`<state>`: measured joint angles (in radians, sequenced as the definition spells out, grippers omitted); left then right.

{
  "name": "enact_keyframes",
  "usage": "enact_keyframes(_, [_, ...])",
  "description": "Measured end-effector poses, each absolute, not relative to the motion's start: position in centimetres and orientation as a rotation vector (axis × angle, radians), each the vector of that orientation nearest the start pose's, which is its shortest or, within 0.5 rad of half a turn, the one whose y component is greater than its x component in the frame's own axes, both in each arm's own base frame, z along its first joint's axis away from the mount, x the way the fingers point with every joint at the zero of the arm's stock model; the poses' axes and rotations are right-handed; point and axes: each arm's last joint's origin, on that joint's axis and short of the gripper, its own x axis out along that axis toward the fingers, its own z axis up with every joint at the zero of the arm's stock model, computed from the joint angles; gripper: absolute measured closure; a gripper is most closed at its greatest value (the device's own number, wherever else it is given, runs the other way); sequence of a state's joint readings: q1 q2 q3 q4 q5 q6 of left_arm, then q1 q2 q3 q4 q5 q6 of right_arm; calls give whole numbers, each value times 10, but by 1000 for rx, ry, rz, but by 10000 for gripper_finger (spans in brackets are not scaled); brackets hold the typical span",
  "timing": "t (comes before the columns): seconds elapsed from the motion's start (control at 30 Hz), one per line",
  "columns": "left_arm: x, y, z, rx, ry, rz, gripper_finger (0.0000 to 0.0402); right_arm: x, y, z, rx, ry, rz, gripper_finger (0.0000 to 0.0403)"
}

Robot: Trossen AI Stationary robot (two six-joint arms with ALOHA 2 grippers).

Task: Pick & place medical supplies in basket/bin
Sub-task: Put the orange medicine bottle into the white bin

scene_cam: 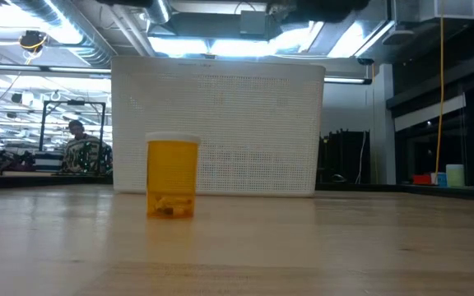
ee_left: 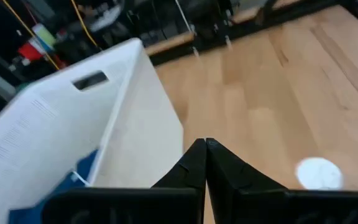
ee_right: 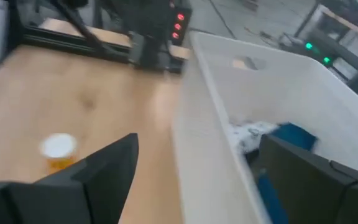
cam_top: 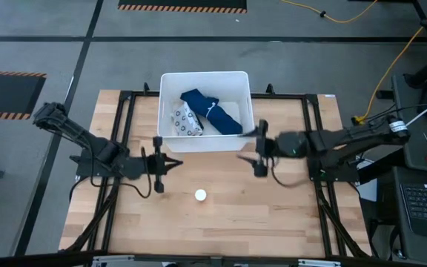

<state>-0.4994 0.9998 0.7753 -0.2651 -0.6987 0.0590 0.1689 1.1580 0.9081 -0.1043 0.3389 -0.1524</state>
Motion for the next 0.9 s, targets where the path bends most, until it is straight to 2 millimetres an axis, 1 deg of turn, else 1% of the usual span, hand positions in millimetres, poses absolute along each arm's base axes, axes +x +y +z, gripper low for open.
enact_keyframes(0.1, [196, -98, 285, 325, 467, 168, 399, 249, 57, 307, -235, 341, -91, 68])
enact_keyframes(0.17, [198, -107, 282, 294, 481, 152, 399, 245, 69, 303, -222, 342, -48, 68])
enact_keyframes(0.3, [202, -124, 274, 225, 508, 115, 400, 239, 83, 287, -169, 345, -9, 68])
enact_keyframes(0.43, [204, -134, 265, 244, 538, 87, 394, 234, 86, 262, -131, 306, -50, 68])
enact_keyframes(0.6, [207, -143, 254, 247, 578, 59, 378, 227, 87, 238, -119, 243, -42, 68])
enact_keyframes(0.73, [211, -146, 247, 193, 601, 69, 348, 223, 88, 229, -106, 217, -33, 68])
enact_keyframes(0.9, [216, -149, 241, 193, 592, 100, 291, 221, 87, 223, -62, 226, -38, 68])
